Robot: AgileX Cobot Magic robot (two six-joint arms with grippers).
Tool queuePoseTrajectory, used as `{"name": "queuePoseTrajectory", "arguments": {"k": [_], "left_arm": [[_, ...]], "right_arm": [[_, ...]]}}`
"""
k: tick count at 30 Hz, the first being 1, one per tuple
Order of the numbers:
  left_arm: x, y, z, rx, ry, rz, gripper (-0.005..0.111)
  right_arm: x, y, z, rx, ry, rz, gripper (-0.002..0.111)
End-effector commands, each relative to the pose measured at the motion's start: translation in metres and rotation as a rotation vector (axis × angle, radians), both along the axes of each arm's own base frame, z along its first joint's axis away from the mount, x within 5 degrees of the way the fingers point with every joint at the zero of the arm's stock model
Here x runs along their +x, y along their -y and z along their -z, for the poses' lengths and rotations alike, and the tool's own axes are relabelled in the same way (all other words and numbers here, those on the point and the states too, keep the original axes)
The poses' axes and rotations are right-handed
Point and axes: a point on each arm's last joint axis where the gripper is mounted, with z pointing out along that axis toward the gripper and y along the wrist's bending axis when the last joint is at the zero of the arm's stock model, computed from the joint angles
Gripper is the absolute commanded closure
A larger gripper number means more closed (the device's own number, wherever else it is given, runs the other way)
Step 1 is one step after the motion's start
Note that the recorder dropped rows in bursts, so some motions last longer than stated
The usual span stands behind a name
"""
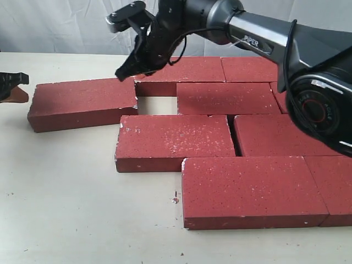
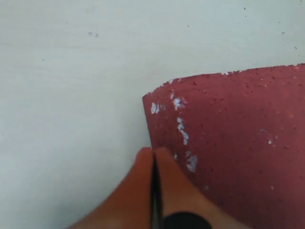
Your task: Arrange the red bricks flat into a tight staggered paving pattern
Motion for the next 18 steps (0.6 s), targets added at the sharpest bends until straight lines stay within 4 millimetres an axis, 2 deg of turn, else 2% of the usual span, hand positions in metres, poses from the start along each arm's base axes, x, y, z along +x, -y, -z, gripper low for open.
{"name": "queuePoseTrajectory", "arguments": {"k": [1,4,11,18], "left_arm": [[0.001,-0.008,0.001,0.063,-0.028,-0.061,0.107],[0.0,-0.01,0.003,0.1,-0.037,-0.044,0.107],[0.0,-0.006,0.004,0.063,-0.048,-0.044,0.107],[0.002,0.0,0.02,-0.017,-0.086,-0.043,0.107]], "right_arm": [[0.012,0.012,0.03,-0.028,-0.061,0.054,0.109],[0.015,0.01,0.048,-0.037,-0.065,0.057,0.109],[0.021,0.005,0.072,-0.001,-0.053,0.078,0.109],[0.022,0.001,0.072,0.05,-0.046,0.089,0.109]]}}
